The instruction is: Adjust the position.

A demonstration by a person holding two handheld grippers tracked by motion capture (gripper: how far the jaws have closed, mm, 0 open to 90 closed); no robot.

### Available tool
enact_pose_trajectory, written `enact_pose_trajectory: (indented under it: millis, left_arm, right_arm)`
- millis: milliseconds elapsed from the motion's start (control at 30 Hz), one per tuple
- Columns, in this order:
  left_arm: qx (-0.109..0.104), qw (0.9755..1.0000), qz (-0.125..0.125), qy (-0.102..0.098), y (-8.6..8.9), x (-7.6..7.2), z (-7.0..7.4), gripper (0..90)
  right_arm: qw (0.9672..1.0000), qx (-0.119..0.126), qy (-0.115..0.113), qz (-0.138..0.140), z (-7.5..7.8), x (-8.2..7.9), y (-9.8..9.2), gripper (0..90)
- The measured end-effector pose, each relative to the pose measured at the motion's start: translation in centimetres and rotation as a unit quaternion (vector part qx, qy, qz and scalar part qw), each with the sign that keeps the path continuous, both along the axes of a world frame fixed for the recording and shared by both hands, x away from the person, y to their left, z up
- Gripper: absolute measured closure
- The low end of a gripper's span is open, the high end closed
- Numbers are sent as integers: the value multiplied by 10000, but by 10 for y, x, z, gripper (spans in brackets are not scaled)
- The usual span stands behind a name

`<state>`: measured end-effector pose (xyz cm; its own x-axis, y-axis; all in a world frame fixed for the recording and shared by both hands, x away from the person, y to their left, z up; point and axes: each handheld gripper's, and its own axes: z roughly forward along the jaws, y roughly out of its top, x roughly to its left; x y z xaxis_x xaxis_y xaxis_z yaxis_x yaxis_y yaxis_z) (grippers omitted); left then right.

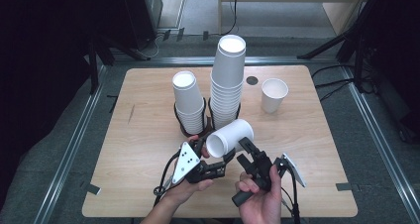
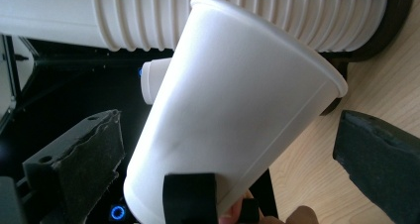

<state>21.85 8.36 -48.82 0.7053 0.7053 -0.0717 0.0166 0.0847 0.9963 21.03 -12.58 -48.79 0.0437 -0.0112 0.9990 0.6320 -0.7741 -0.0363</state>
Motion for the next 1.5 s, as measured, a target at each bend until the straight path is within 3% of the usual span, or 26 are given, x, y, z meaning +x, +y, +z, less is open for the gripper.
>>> enact_pose_trajectory:
  millis: [33,167,300,633,800,1167,1500]
  left_arm:
    - [5,10000,2,-4,0,0,0,242]
    - [-1,10000,-2,1,-1,0,-1,242]
    - [-8,10000,10,-9,0,0,-1,243]
    - [-12,10000,-6,-44,0,-1,-1,243]
    - [4,10000,-20,-49,-1,-1,-1,243]
    - [51,10000,-34,-68,-2,-2,-2,242]
    - [62,10000,-20,-74,-1,-2,-2,242]
  right_arm:
    - [9999,150,50,6,0,2,1,0]
    - [9993,328,174,9,0,6,3,0]
    - [9983,480,331,16,-2,12,8,0]
    - [9960,760,472,49,-7,19,13,0]
    - [9957,790,476,39,-10,22,14,0]
    - [9918,1212,376,117,-20,30,18,30]
    - [9905,1334,303,149,-22,31,20,50]
